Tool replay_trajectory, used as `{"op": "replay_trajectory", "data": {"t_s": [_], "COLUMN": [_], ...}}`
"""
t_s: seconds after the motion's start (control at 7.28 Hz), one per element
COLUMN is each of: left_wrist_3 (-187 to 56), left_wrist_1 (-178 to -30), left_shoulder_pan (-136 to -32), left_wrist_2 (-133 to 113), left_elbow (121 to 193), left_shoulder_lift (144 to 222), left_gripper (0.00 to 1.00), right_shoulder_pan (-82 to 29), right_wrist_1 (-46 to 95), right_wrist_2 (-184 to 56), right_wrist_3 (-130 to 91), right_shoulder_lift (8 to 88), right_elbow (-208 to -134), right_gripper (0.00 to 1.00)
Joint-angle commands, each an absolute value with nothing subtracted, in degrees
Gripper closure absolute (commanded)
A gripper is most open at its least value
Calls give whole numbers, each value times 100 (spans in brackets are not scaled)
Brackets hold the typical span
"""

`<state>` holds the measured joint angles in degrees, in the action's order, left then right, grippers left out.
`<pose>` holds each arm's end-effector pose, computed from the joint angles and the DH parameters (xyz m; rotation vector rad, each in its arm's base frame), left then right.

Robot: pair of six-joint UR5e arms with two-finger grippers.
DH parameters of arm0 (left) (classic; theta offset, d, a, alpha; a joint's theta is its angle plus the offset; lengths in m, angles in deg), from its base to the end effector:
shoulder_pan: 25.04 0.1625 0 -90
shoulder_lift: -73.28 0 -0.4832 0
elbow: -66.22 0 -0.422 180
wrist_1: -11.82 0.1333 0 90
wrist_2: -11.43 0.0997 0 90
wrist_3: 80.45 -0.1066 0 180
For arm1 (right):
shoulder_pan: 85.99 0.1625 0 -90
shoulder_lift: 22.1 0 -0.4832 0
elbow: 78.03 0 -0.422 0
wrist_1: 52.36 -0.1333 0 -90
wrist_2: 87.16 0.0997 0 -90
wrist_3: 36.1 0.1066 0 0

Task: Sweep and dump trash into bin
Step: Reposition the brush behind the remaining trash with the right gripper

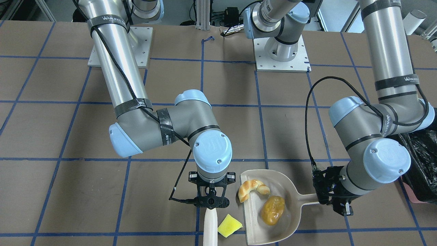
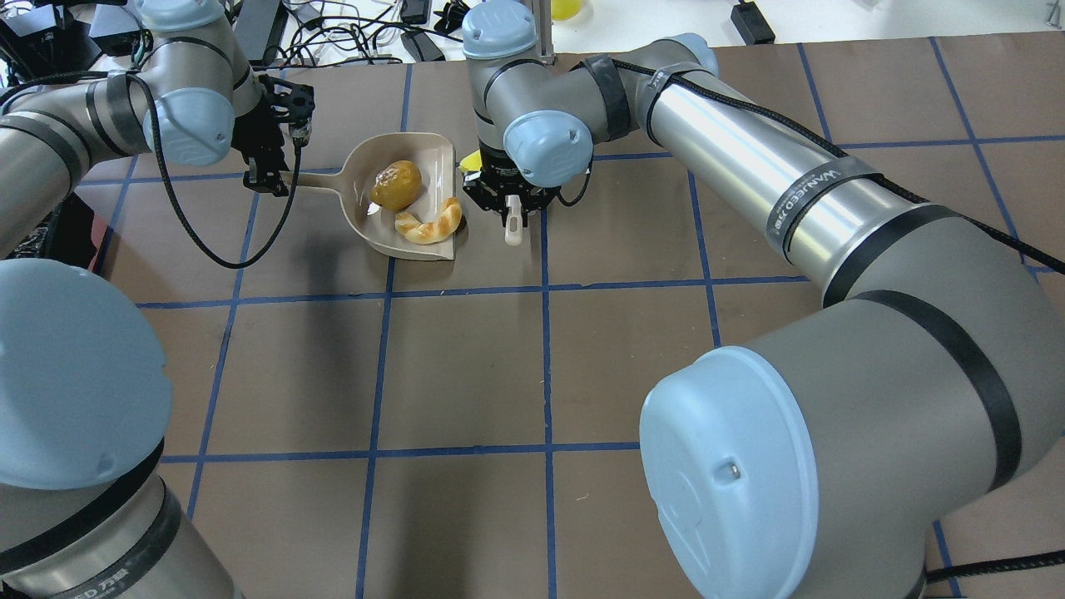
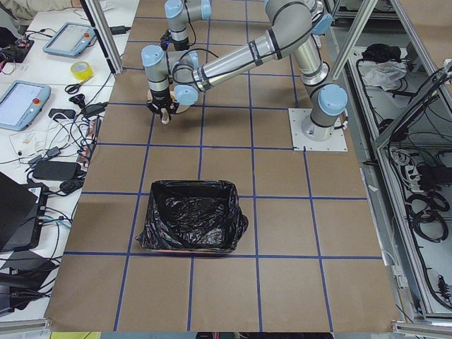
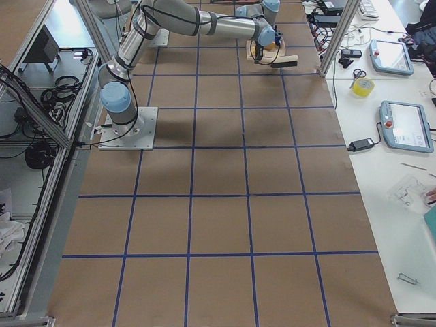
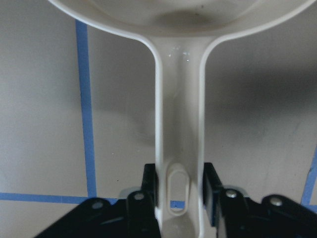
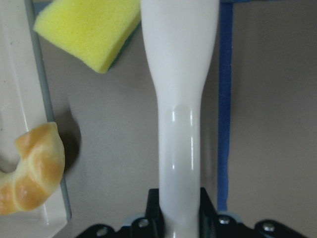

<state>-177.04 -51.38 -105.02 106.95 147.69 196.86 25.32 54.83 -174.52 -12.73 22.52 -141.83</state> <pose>0.0098 -0.7624 0.2834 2.0952 2.2278 0.0903 0.4335 -0.7309 0.2534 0.0572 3.1107 0.0772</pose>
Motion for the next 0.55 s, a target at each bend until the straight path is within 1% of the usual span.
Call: {"op": "replay_trajectory", "data": {"t_s": [0.0, 0.41], "left_wrist_3": [-17704, -17704], "left_wrist_1": [-5138, -5138], "left_shoulder_pan": [-10502, -10502], "left_wrist_2": [10688, 10688], "left_elbow": [14769, 14769], "left_shoulder_lift": [19686, 19686], "left_gripper": [100, 100], "right_shoulder_pan": [2528, 2843], "right_wrist_1": [5487, 5478], "right_wrist_2": [-17435, -17216], "right_wrist_3": [-1246, -843], "right_shoulder_lift": [2158, 2105], "right_elbow": [-14095, -14087], "right_gripper": [100, 100]}}
